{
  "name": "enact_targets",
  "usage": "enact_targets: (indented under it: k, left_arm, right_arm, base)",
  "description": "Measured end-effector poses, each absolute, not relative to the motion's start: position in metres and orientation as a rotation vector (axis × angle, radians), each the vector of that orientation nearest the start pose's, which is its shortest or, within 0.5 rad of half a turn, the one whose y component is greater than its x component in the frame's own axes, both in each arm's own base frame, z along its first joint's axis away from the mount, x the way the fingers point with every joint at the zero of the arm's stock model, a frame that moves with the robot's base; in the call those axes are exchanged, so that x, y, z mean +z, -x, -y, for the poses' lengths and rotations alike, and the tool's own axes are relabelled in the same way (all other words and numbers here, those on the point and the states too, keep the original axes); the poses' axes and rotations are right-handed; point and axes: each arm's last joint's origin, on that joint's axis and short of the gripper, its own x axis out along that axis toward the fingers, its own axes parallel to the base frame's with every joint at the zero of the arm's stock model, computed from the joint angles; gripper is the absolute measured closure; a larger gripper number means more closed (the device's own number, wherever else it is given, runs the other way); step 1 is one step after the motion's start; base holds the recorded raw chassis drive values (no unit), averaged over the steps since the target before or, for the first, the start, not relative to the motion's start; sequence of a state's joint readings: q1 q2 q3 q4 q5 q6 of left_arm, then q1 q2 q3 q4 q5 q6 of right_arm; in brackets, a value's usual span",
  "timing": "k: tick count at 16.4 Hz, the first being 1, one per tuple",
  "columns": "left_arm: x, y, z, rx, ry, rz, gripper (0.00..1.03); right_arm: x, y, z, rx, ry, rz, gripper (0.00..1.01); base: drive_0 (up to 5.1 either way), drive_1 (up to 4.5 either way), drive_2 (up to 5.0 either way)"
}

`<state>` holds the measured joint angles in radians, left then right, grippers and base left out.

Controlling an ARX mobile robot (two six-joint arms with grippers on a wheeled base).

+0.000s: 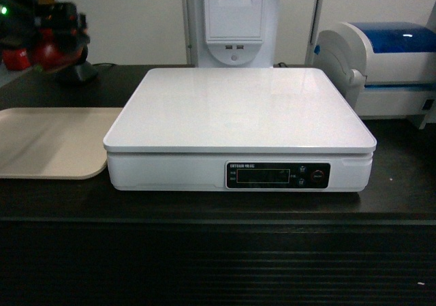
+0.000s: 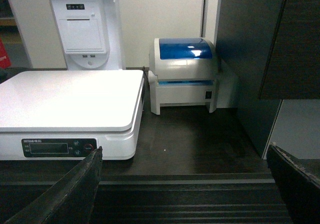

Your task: Place dark red mango on scale at checkout

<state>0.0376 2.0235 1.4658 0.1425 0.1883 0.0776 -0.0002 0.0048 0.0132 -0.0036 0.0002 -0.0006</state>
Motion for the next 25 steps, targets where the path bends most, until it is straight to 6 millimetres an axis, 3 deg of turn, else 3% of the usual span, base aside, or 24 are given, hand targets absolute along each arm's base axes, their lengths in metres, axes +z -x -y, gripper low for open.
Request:
enact_targets:
  k: [2, 5, 8, 15, 17, 20, 22, 25]
  left_arm:
    - [0.242, -0.458, 0.035, -0.253, -0.001, -0.383, 0.41]
    - [0.251, -0.457, 0.069, -0.317, 0.011, -0.382, 0.41]
    - [0.263, -0.449, 0.127, -0.423, 0.041, -0.388, 0.41]
    - [0.233, -0.438, 0.22, -0.483, 0.186, -0.567, 0.41]
    - [0.234, -0.434, 0.238, -0.458, 0.191, -0.566, 0.41]
    - [0.214, -0.436, 0.252, -0.39, 0.173, -0.626, 0.41]
    - [0.197, -0.444, 0.253, -0.326, 0.145, -0.663, 0.41]
    - [0.187, -0.457, 0.249, -0.222, 0.111, -0.668, 0.41]
  right_arm:
    - [0.167, -0.097, 0.0, 0.0, 0.001, 0.005, 0.03]
    - [0.167, -0.097, 0.0, 0.0, 0.001, 0.005, 0.03]
    - [0.167, -0.097, 0.0, 0.0, 0.001, 0.005, 0.03]
    - [0.167, -0.097, 0.0, 0.0, 0.001, 0.005, 0.03]
    - [0.167, -0.097, 0.0, 0.0, 0.001, 0.005, 0.03]
    - [0.167, -0.097, 0.0, 0.0, 0.001, 0.005, 0.03]
    - [0.167, -0.097, 0.0, 0.0, 0.001, 0.005, 0.03]
    - [0.167, -0.097, 0.0, 0.0, 0.001, 0.004, 0.03]
  base:
    - [0.0, 0.0, 0.0]
    - [0.0, 0.0, 0.0]
    - [0.0, 0.0, 0.0]
    - [0.0, 0.0, 0.0]
    - [0.0, 0.0, 0.0]
    - [0.0, 0.0, 0.0]
    - [0.0, 0.0, 0.0]
    - [0.0, 0.0, 0.0]
